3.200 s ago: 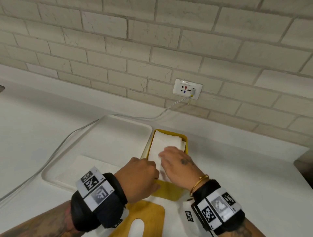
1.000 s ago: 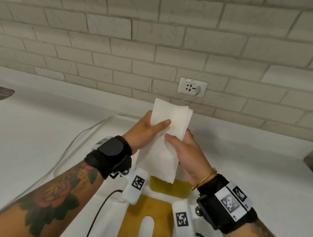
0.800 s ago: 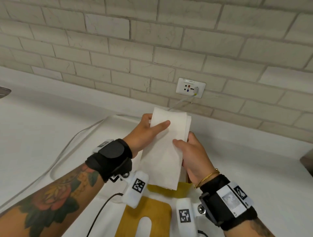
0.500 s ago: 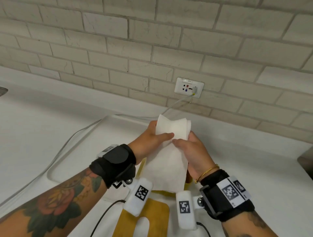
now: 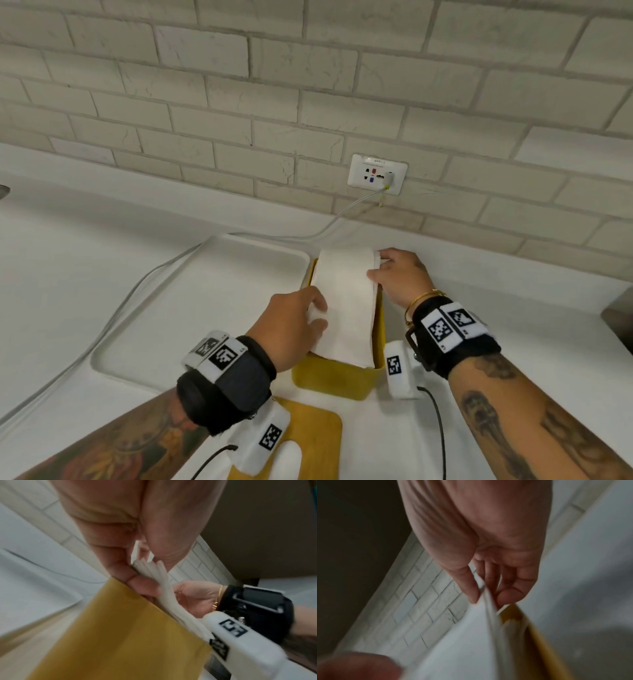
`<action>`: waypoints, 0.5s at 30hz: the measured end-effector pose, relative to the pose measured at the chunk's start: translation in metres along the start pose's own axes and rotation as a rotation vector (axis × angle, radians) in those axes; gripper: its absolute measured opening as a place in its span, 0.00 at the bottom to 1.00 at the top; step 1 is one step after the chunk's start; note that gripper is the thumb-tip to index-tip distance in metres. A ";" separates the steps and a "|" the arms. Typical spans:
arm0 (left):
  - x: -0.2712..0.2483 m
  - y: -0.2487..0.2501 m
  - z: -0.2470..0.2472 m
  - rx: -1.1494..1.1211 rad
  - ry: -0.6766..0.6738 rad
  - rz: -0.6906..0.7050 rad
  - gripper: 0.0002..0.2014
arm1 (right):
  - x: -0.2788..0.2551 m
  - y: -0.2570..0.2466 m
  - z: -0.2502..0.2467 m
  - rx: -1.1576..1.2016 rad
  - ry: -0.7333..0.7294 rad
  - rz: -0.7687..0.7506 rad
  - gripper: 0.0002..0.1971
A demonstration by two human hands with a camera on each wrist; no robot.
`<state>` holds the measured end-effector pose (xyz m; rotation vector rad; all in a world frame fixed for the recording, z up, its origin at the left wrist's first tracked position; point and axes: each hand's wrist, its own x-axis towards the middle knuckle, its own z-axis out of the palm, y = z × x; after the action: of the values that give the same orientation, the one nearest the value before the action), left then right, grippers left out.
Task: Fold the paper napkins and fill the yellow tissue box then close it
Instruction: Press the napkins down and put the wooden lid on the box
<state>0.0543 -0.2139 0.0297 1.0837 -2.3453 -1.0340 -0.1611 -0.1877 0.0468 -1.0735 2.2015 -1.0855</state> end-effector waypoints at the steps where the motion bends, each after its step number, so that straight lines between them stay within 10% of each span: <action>1: 0.000 0.001 0.001 0.059 0.010 0.008 0.05 | 0.003 0.000 -0.001 -0.053 0.002 -0.009 0.21; 11: -0.004 0.001 0.006 0.563 -0.059 0.073 0.17 | 0.016 0.005 -0.001 -0.230 0.023 0.001 0.16; 15: -0.011 0.003 0.005 0.619 -0.011 0.149 0.18 | 0.010 0.007 -0.011 -0.431 -0.012 -0.211 0.13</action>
<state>0.0571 -0.2021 0.0288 1.0660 -2.7832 -0.2521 -0.1770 -0.1881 0.0468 -1.5157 2.4164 -0.6905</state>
